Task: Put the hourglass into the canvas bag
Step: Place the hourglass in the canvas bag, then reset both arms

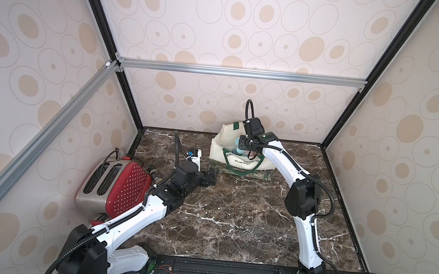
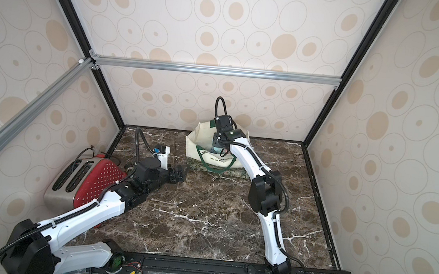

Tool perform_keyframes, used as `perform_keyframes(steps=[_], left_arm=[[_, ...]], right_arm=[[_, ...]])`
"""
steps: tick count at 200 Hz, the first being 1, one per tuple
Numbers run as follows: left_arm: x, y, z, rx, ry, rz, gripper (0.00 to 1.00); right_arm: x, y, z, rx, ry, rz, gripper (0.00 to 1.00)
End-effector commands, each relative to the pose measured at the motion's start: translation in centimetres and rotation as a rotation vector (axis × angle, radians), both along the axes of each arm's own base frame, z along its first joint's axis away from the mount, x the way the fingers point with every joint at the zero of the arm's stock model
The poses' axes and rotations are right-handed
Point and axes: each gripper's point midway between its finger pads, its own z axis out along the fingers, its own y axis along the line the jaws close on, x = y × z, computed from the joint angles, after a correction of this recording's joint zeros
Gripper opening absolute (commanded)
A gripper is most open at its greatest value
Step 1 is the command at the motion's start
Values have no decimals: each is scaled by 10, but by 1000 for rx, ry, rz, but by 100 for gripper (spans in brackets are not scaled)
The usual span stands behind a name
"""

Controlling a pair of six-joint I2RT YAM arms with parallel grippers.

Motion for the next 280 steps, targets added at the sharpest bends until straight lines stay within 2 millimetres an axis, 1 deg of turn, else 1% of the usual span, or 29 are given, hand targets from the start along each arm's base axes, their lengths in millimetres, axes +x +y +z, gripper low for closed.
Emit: perform_keyframes(steps=[1, 7, 19, 26, 36, 50, 63, 83, 104, 116, 134, 145, 161, 177, 185, 186, 189, 197, 205, 207, 209, 211, 217, 231, 244, 247, 254, 265, 280], left_arm=[[6, 4, 7, -14, -30, 34, 97], [6, 4, 6, -9, -31, 36, 98], [6, 6, 6, -3, -29, 43, 97], [6, 6, 5, 2, -26, 46, 97], [6, 7, 6, 4, -28, 46, 98], [6, 9, 9, 5, -34, 53, 97], [5, 11, 9, 12, -35, 58, 97], [3, 16, 14, 27, -45, 70, 98], [1, 24, 22, 51, -68, 95, 98], [0, 32, 25, 73, -78, 123, 97], [-1, 46, 29, 114, -95, 166, 97], [-1, 56, 30, 150, -104, 194, 97], [2, 77, 28, 222, -102, 262, 97], [8, 103, 22, 293, -102, 359, 97], [11, 117, 17, 329, -103, 406, 98], [12, 119, 17, 336, -103, 416, 98], [13, 125, 15, 351, -101, 436, 97], [16, 138, 9, 396, -100, 482, 97], [20, 151, 3, 442, -97, 526, 98], [21, 155, 1, 455, -96, 536, 97], [22, 158, 0, 465, -95, 545, 98], [22, 161, -2, 478, -93, 553, 97], [24, 170, -9, 512, -82, 580, 97], [29, 188, -27, 555, -58, 608, 97], [30, 200, -43, 594, -49, 617, 97], [31, 201, -42, 596, -63, 622, 97], [31, 205, -49, 620, -67, 625, 97], [29, 210, -59, 657, -75, 617, 97], [25, 212, -66, 677, -106, 608, 97]], right_arm=[[0, -7, -1, -39, -3, 6, 21], [0, -9, -3, -46, 0, 1, 25], [0, -11, 0, -50, -4, 0, 35], [-1, -11, 2, -48, -6, 7, 38], [-2, -10, 9, -42, -16, 15, 44], [-4, -11, 20, -36, -33, 21, 58], [-7, -12, 37, -26, -61, 24, 67], [-14, -16, 66, -15, -107, 35, 82], [-26, -27, 100, -20, -166, 33, 94], [-35, -36, 121, -25, -202, 26, 100], [-51, -55, 147, -41, -249, 9, 100], [-60, -74, 158, -58, -266, -24, 100], [-75, -110, 165, -85, -267, -98, 100], [-92, -151, 160, -104, -253, -190, 100], [-101, -173, 153, -128, -249, -240, 100], [-104, -178, 150, -141, -246, -252, 100], [-107, -183, 150, -147, -252, -267, 100], [-118, -204, 140, -186, -253, -319, 100], [-131, -218, 127, -217, -249, -354, 100], [-134, -229, 122, -230, -242, -382, 100], [-137, -235, 120, -234, -245, -399, 100], [-141, -241, 114, -244, -238, -413, 100], [-149, -253, 103, -262, -239, -446, 100], [-168, -277, 68, -294, -221, -503, 100], [-181, -292, 40, -305, -205, -542, 100], [-183, -295, 33, -314, -202, -546, 100], [-187, -299, 21, -333, -199, -553, 100], [-191, -302, 1, -357, -197, -548, 100], [-194, -301, -27, -377, -175, -514, 100]])
